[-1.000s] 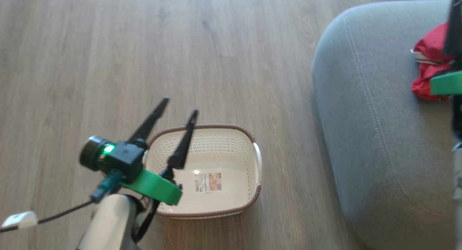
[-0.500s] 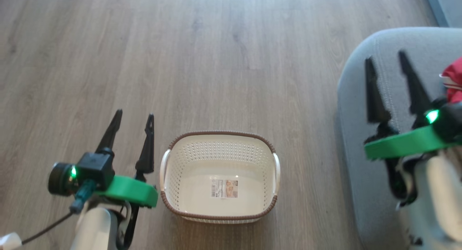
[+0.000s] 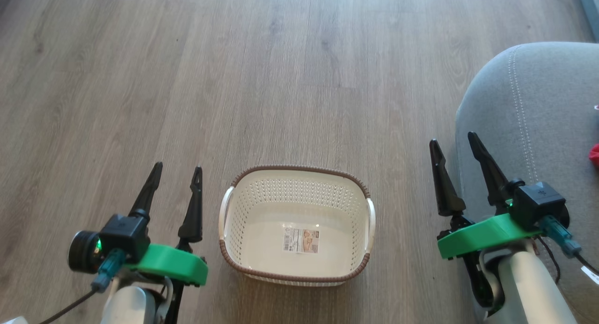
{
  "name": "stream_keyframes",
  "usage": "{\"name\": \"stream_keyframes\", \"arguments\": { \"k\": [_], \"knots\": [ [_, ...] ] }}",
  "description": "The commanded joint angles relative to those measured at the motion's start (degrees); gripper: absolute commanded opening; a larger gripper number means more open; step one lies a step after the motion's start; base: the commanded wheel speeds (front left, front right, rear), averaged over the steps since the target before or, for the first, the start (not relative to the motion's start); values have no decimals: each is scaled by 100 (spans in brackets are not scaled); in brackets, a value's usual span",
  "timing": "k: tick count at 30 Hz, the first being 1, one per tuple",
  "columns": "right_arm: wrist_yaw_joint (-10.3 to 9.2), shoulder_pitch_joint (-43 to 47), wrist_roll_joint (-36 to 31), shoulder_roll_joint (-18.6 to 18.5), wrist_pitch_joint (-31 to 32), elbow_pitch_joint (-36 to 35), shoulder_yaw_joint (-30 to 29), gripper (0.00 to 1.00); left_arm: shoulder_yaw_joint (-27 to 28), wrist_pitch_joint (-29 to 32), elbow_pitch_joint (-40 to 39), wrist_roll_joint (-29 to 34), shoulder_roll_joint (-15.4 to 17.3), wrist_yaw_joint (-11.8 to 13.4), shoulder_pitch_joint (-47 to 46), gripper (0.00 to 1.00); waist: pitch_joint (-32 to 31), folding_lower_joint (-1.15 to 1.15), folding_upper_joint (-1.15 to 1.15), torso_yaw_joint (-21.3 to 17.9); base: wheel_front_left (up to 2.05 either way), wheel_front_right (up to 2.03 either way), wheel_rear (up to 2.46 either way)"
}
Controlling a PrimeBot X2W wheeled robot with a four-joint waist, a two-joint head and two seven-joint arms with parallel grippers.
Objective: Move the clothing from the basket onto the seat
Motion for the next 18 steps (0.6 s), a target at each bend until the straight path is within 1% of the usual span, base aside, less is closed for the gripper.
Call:
{"name": "stream_keyframes", "arguments": {
  "k": [1,4,8,18],
  "knots": [
    [-1,-96,-41,38,-36,-173,97,100,113,-29,-181,-58,0,28,-140,100,30,0,0,3,0,0,0],
    [-1,-63,-46,69,-36,-182,-13,100,20,-29,-125,-89,0,-38,-127,100,43,0,0,2,0,0,0],
    [-1,-30,-113,87,-36,-141,-84,100,0,-29,128,-303,-1,-118,-89,100,26,0,0,-37,0,0,0],
    [-1,10,-52,95,-36,-139,-110,100,-45,-29,72,-192,-1,-204,-107,100,-16,0,0,-115,0,0,0]
  ]
}}
